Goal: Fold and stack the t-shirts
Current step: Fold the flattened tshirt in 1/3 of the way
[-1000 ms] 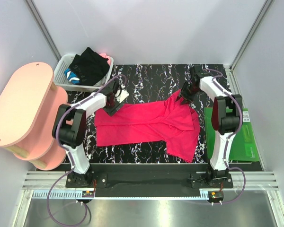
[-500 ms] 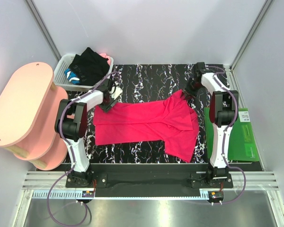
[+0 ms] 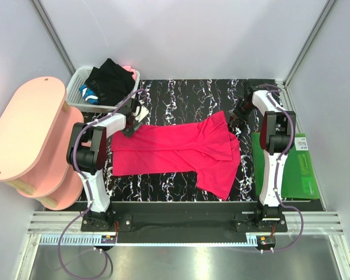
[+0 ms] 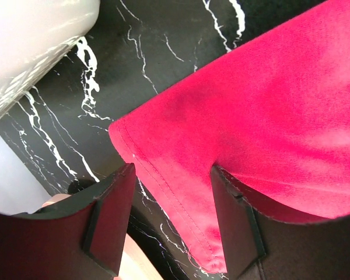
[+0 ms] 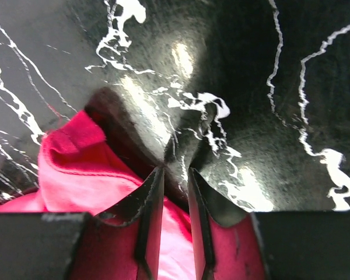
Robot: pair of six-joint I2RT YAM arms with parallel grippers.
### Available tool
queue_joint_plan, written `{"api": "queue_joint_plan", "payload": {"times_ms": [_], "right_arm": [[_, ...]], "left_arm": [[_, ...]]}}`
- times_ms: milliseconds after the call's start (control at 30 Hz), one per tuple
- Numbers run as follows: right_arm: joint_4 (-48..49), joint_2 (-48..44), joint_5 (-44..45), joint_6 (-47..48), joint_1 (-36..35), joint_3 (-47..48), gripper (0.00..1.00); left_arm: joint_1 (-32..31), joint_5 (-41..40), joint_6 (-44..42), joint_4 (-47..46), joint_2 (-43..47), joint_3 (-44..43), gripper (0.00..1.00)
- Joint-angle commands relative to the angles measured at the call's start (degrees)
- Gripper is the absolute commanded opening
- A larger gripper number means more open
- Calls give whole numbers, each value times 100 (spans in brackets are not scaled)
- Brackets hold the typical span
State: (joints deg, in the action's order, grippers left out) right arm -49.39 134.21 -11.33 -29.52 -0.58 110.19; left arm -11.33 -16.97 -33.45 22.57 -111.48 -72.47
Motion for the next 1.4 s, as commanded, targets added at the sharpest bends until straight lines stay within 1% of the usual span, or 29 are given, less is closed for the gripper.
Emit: {"api": "queue_joint_plan", "payload": {"times_ms": [0,67,100,200,400,667,1000,1133,1267,1367], "right_arm": [[-186,-509,255,183,31,151,32],[-203,-799,202,183,-170,257,35],[-238,-870,158,201,-240,344,38],[-247,-958,-149,148,-530,424,43],[-221,-529,-431,52,-838,363,43],[-115,-133,-264,25,-847,266,41],[-115,359,-238,95,-628,363,40],[-150,264,-45,201,-426,214,39],[-150,53,52,253,-57,-182,37],[-133,-114,79,227,31,-349,37]], "left_arm": [[52,71,-56,-68,143,242,60],[44,141,-21,-33,232,224,60],[43,150,-12,-24,276,207,60],[35,159,23,46,285,137,60],[-27,159,102,99,293,171,60],[-27,150,67,99,355,189,60],[-9,19,-39,-24,417,426,59],[70,1,-91,-86,443,523,59],[96,-8,-100,-95,452,532,59],[87,45,-48,-77,452,462,59]]}}
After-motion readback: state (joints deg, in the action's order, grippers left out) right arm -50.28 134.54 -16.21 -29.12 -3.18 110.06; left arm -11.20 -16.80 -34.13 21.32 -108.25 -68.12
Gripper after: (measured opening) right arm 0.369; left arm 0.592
